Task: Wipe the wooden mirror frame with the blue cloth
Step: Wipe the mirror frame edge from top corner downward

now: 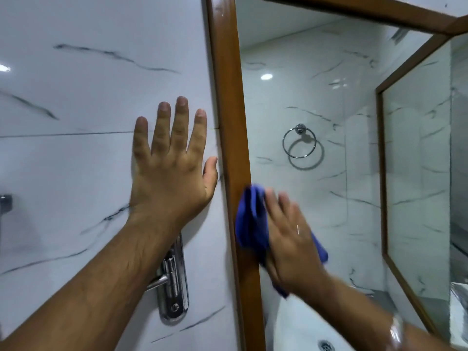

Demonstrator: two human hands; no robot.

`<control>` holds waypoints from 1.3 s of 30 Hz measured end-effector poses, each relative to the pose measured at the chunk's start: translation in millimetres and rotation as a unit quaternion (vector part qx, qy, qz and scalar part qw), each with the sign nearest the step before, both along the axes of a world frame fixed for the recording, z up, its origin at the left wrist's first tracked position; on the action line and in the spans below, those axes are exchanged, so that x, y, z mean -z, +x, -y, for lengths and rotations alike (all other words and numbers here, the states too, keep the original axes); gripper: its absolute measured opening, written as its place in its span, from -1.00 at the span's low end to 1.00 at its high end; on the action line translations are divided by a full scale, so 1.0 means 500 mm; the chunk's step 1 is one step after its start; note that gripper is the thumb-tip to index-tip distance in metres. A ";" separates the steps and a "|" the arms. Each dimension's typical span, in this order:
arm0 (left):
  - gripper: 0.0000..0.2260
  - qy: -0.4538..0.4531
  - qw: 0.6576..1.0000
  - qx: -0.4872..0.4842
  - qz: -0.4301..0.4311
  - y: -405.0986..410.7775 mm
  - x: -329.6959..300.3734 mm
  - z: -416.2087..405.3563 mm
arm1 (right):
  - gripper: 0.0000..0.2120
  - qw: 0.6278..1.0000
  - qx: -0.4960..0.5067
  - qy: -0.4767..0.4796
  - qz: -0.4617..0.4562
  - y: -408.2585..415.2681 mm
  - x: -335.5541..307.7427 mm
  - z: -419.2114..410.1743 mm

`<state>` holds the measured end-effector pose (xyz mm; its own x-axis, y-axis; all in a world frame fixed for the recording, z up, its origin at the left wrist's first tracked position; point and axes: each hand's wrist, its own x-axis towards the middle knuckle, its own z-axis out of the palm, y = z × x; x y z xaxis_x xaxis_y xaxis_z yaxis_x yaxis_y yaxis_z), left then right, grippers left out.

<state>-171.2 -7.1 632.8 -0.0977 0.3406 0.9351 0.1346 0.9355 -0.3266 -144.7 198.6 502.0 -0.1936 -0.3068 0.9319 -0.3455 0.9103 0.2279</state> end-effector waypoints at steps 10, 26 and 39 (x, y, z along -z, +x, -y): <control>-0.32 0.034 0.998 -0.008 0.044 0.021 0.022 -0.013 | -0.32 0.991 -0.019 -0.124 -0.040 -0.015 -0.337 0.034; -0.41 0.011 0.998 -0.054 0.026 0.018 0.507 -0.023 | -0.24 0.999 -0.026 -0.039 0.000 -0.012 0.023 0.001; -0.42 0.011 0.999 -0.042 0.022 0.016 0.513 -0.025 | -0.53 0.981 0.074 0.081 0.162 0.037 0.431 -0.015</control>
<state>-163.2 5.5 376.2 -0.1670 0.3090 0.9363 0.0697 0.9509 -0.3014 -126.2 206.1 286.7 -0.5244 -0.3916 0.7560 -0.2903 0.9170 0.2736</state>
